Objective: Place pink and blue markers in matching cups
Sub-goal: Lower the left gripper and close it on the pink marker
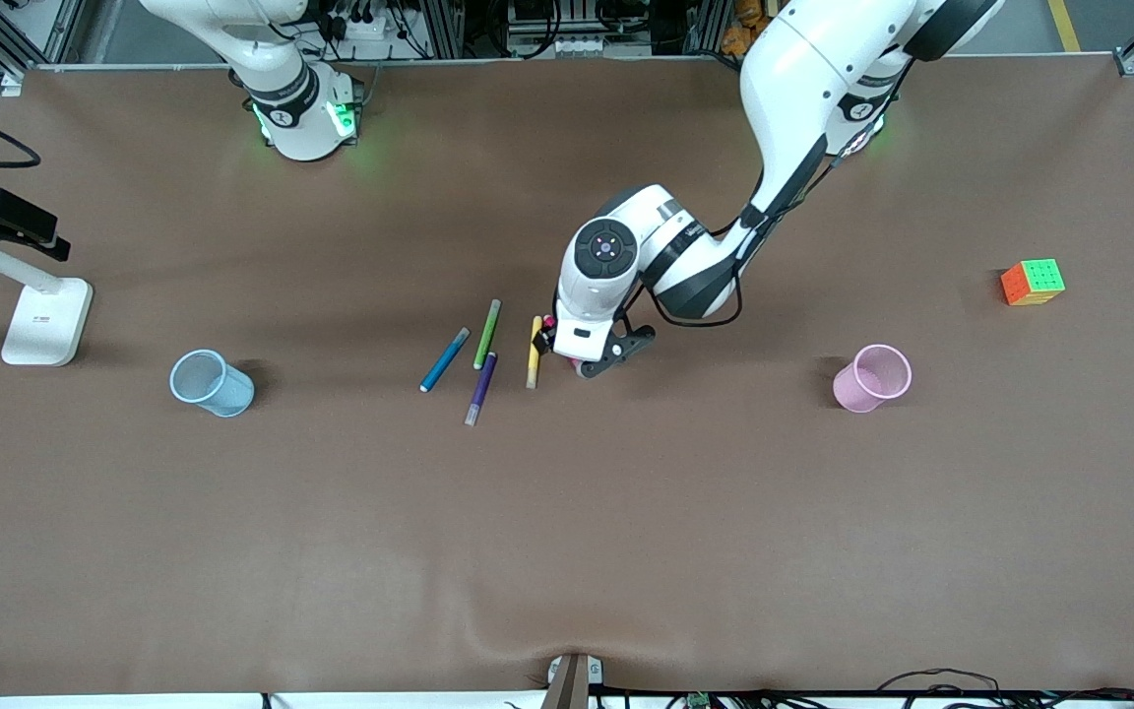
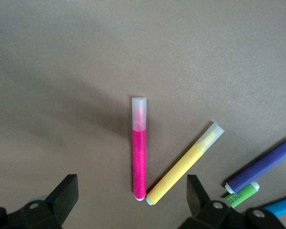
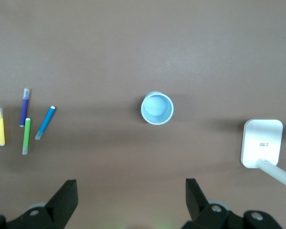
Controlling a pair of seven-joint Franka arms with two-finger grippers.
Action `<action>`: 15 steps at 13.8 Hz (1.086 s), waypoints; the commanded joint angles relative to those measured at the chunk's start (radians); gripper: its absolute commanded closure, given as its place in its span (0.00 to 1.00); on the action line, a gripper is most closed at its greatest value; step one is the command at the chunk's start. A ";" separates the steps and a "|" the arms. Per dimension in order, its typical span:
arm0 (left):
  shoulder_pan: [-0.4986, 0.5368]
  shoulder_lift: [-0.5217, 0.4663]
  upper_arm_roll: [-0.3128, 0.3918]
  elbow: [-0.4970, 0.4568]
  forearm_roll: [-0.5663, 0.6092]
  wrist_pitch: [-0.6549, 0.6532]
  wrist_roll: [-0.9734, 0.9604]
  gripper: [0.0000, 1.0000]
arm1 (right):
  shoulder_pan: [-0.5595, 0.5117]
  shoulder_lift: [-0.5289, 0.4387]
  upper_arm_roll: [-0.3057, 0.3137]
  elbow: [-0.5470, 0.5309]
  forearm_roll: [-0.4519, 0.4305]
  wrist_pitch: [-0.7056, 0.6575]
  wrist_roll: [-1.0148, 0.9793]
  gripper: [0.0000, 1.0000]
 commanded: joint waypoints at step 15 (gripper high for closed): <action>-0.144 0.107 0.139 0.031 0.021 0.109 -0.066 0.22 | -0.026 0.011 0.015 0.021 -0.008 -0.014 -0.018 0.00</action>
